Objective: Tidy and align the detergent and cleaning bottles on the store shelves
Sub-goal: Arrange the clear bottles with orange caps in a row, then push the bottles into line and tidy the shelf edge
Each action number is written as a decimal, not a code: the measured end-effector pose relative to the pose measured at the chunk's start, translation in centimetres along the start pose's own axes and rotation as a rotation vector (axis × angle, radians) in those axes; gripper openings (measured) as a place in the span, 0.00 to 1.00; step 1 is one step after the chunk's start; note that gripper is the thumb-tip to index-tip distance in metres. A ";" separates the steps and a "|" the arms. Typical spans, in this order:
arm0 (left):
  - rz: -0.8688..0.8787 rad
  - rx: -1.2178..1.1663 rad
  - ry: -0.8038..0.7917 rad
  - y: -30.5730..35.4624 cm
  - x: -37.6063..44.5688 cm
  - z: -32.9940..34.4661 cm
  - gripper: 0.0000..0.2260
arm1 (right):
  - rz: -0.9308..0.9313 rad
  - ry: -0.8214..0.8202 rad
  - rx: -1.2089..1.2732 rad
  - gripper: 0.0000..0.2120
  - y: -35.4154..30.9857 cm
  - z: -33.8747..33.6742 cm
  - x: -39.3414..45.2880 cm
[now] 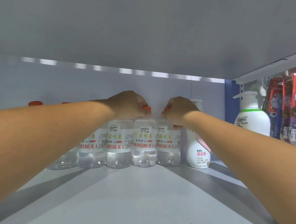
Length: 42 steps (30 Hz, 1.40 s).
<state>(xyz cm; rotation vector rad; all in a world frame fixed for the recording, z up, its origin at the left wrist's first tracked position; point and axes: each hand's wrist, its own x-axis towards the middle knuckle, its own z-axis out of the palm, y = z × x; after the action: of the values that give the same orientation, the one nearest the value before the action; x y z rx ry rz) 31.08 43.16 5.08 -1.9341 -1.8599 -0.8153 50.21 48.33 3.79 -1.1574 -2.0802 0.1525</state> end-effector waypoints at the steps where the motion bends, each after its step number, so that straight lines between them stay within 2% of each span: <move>1: -0.002 -0.012 0.003 -0.1 0.0 -0.1 0.15 | 0.012 -0.021 -0.005 0.12 -0.1 0.0 0.0; 5: -0.003 -0.053 0.004 -0.4 0.1 0.0 0.14 | 0.018 -0.072 0.020 0.13 -0.1 -0.4 -0.1; 12: -0.024 -0.042 -0.034 -0.2 0.0 -0.4 0.16 | 0.024 -0.089 0.007 0.12 -0.1 -0.4 -0.8; 17: -0.027 0.054 -0.021 1.5 -1.5 -2.1 0.23 | 0.019 -0.086 -0.009 0.17 -1.8 -4.8 -5.2; 19: -0.028 0.090 -0.004 3.5 -2.1 -3.6 0.23 | -0.051 0.044 0.102 0.15 -0.8 -8.1 -8.1; 22: -0.061 0.047 -0.007 8.0 -2.6 -4.5 0.22 | -0.206 0.479 0.133 0.07 3.9 -12.1 -12.9; 24: -0.089 -0.052 -0.020 11.2 -2.5 -3.6 0.24 | -0.185 0.629 0.162 0.08 7.6 -13.2 -14.6; 26: -0.119 -0.123 -0.059 14.4 -2.3 -1.5 0.26 | -0.072 0.558 0.152 0.23 10.8 -12.9 -14.7; 28: -0.167 -0.167 -0.105 17.0 -2.0 0.9 0.23 | 0.054 0.365 0.232 0.38 12.9 -11.5 -14.6; 30: -0.224 -0.207 -0.130 18.7 -1.4 3.0 0.19 | 0.115 0.219 0.380 0.45 14.2 -9.6 -14.6; 31: -0.248 -0.222 -0.135 19.3 -1.0 3.8 0.19 | 0.131 0.185 0.435 0.44 14.9 -8.8 -14.4; 33: -0.281 -0.189 -0.151 20.1 -0.2 5.0 0.19 | 0.148 0.163 0.471 0.33 16.0 -7.8 -13.8; 36: -0.272 -0.170 -0.177 20.9 -0.2 6.2 0.19 | 0.118 0.155 0.391 0.21 16.6 -8.1 -13.6; 39: -0.263 -0.264 -0.156 20.6 -1.3 6.3 0.18 | 0.103 0.159 0.354 0.15 16.7 -8.4 -14.0; 42: -0.247 -0.380 -0.207 19.3 -3.6 4.3 0.14 | 0.095 0.128 0.418 0.15 16.9 -8.3 -14.3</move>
<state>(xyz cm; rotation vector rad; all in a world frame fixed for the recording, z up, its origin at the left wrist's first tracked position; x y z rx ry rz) 50.89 41.22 2.38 -2.1006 -2.2334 -1.1542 71.80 45.17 -5.26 -0.9787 -1.7719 0.5183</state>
